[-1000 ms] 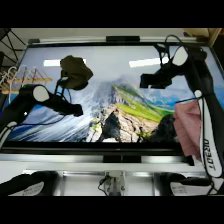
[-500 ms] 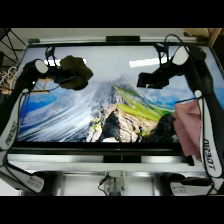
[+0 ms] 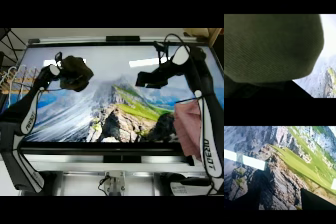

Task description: Fold the shirts.

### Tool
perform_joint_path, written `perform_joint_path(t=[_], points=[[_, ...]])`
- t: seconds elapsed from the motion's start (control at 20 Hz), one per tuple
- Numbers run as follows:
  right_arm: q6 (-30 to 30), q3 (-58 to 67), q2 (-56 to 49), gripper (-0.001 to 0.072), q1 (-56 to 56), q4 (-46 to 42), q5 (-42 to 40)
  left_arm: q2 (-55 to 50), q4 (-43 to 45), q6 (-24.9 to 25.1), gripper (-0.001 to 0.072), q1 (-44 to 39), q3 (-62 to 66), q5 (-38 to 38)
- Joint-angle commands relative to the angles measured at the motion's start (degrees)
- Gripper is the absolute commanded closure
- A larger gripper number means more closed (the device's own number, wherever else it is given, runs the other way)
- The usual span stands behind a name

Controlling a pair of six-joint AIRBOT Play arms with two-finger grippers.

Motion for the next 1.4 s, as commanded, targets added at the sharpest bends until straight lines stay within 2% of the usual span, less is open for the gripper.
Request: perform_joint_path(t=[0.0,0.1,0.2,0.35,0.55,0.65,0.75,0.9,1.05,1.2,1.25,1.3,1.35], points=[[-1.0,0.1,0.0,0.0219,0.0,0.0,1.2,2.3,-4.8,1.7,0.0641,0.7,0.7,-0.1],[-1.0,0.1,0.5,0.0221,0.0,0.1,2.9,10.4,-4.6,10.9,0.0642,-0.2,0.7,-0.8],[-1.0,0.1,2.9,0.0222,0.0,0.0,3.4,21.3,-2.0,16.3,0.0642,-1.7,0.7,-2.4],[-1.1,0.1,10.2,0.0221,0.0,-5.7,2.7,36.9,0.2,20.6,0.0641,-3.8,0.7,-7.6],[0.4,0.1,22.3,0.022,0.0,-19.7,8.3,47.4,0.3,20.4,0.0641,-7.7,0.7,-19.8],[1.2,0.1,27.6,0.022,0.0,-22.4,13.3,47.4,0.3,17.8,0.0641,-11.8,0.4,-23.6],[2.0,0.1,31.6,0.022,0.0,-23.5,17.7,46.6,0.3,15.7,0.0642,-18.2,-3.5,-22.3],[2.1,0.1,34.9,0.022,0.0,-25.7,22.7,45.7,0.3,11.6,0.0641,-28.2,-17.4,-14.7],[2.2,-0.1,35.3,0.0221,0.0,-26.5,24.1,44.1,0.2,6.5,0.0641,-36.9,-34.6,-3.7],[3.1,-2.5,35.3,0.0221,0.0,-26.3,22.4,39.5,-1.8,-3.5,0.0639,-43.3,-46.0,4.3],[3.6,-4.0,35.3,0.0221,0.0,-26.3,21.4,37.9,-3.3,-4.6,0.0632,-44.2,-47.0,4.9],[4.3,-5.9,35.3,0.022,0.0,-26.1,19.8,36.6,-4.3,-4.5,0.0506,-44.5,-46.8,4.9],[4.7,-8.3,35.3,0.0221,0.0,-25.2,17.9,36.3,-4.3,-4.5,0.0244,-43.9,-46.3,4.8]])
